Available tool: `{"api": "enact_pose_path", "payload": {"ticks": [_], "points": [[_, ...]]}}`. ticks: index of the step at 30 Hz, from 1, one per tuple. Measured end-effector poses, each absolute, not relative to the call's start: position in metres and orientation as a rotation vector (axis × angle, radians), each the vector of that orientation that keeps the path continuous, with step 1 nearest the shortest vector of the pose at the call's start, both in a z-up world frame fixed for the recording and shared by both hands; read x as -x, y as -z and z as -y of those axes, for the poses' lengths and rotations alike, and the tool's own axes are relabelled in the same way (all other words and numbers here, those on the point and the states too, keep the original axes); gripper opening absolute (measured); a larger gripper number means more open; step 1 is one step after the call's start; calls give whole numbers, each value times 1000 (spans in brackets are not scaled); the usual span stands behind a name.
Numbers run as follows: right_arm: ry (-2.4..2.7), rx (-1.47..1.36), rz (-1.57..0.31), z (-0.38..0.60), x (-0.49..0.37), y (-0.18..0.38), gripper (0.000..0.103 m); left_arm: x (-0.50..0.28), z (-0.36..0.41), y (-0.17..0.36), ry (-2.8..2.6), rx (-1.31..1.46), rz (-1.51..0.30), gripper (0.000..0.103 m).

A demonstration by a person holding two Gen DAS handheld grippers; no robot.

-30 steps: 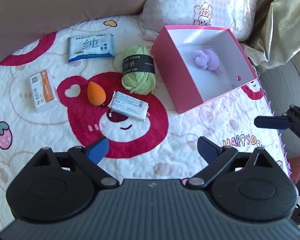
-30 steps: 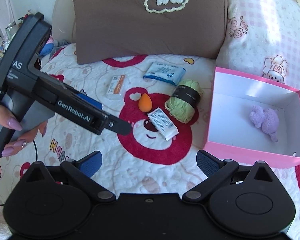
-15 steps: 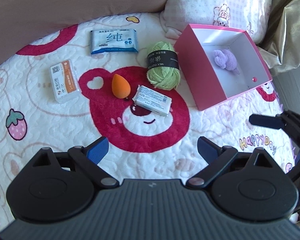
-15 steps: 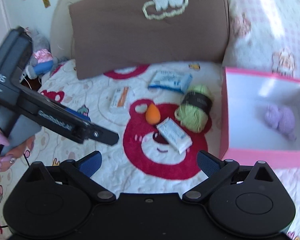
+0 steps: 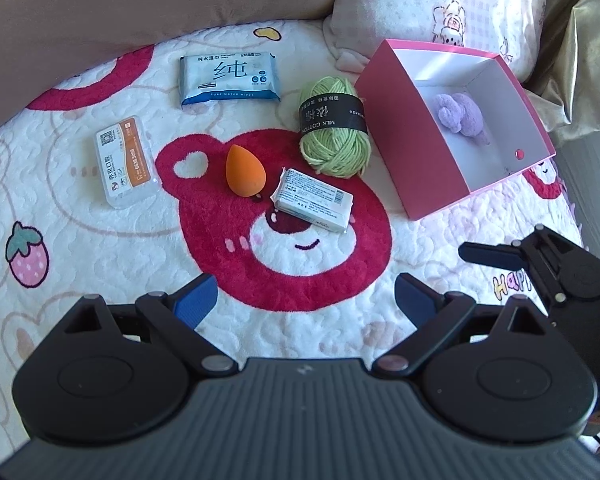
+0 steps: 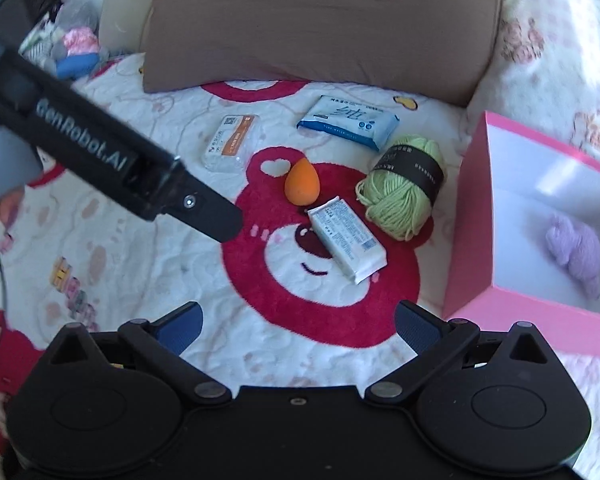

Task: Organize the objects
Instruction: 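Withdraw the right tool from the box toward the white packet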

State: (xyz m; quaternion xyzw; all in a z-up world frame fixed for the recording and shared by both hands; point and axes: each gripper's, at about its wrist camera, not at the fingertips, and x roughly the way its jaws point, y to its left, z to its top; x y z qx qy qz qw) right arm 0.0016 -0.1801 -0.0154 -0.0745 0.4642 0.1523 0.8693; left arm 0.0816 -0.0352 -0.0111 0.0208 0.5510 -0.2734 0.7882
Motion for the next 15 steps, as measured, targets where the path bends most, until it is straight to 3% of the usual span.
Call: {"api": "enact_pose_path", "payload": {"ticks": [15], "points": [[-346, 256, -827, 159, -23, 52, 101, -92, 43, 56, 635, -77, -1006, 94]]}}
